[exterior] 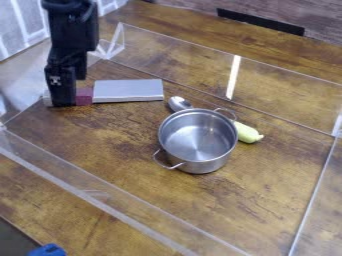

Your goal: Move the toy knife to the right side of the table

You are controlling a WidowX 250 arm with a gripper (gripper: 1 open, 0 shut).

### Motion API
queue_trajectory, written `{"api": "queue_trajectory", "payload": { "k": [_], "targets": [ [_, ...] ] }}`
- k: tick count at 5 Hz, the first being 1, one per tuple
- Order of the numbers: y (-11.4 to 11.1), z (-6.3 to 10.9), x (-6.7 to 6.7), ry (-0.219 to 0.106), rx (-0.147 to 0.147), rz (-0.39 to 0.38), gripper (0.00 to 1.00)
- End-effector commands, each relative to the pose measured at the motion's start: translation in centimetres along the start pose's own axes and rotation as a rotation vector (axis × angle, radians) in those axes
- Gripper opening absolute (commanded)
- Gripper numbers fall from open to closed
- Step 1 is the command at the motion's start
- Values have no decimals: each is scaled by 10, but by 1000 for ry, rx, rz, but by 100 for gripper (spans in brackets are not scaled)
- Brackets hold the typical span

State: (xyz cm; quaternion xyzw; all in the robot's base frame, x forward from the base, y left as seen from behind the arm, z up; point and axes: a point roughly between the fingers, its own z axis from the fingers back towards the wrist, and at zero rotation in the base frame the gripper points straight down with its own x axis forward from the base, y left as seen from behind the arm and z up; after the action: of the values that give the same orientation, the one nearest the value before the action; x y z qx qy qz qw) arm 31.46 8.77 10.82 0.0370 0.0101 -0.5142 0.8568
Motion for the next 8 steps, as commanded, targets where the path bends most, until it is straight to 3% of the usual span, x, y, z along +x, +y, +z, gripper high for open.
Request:
{"api": "queue_trajectory", "payload": {
  "k": [1,2,4,5,6,8],
  "targets": [
    [-3,43,-4,-45,93,-39,100],
    [-6,47,-5,-64,102,-95,100],
    [-18,19,-7,-84,107,-129,100],
    [-10,16,-2,-107,117,-270,100],
    [-3,15,4,-121,123,-354,100],
    [1,-16,27,-161,118,-546,100]
  ]
}}
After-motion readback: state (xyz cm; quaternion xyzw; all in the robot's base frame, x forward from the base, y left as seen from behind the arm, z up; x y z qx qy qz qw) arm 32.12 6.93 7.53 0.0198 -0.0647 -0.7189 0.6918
